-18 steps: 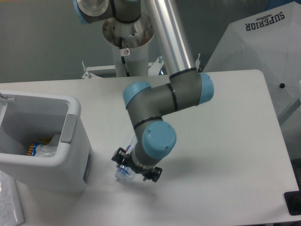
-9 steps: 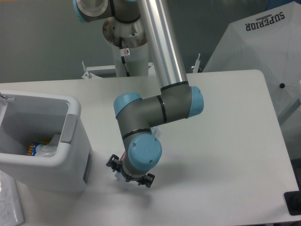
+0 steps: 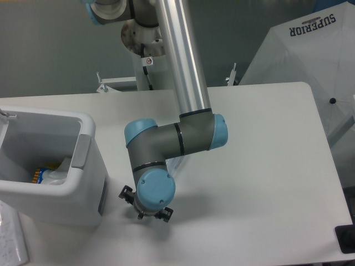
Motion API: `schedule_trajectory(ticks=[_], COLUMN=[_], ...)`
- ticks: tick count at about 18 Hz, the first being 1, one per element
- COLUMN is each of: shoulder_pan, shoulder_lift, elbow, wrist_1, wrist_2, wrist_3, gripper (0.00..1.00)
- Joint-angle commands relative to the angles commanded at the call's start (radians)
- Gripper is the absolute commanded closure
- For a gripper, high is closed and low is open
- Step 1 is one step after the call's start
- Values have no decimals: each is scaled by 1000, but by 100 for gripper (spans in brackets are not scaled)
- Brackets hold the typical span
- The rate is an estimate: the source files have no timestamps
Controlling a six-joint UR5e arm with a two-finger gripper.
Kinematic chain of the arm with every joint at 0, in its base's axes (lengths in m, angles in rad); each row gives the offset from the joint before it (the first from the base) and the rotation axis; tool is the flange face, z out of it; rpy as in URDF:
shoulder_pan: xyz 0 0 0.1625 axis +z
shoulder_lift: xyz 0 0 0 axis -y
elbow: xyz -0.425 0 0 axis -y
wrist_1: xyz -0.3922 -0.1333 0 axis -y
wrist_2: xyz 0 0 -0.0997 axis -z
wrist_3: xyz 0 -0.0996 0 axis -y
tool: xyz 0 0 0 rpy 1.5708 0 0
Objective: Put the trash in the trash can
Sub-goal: 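Lower the gripper to the bottle cap end and align with it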
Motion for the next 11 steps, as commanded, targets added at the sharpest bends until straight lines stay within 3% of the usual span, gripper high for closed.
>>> schedule_trajectory(ticks=[5, 7, 11], shoulder_pan=[0, -2, -2], shoulder_lift=[8, 8, 17], elbow=[-2, 0, 2], wrist_1=[-2, -6, -11], wrist_2=[14, 28, 46], wrist_3=[0, 0, 0], gripper=[73, 88, 97])
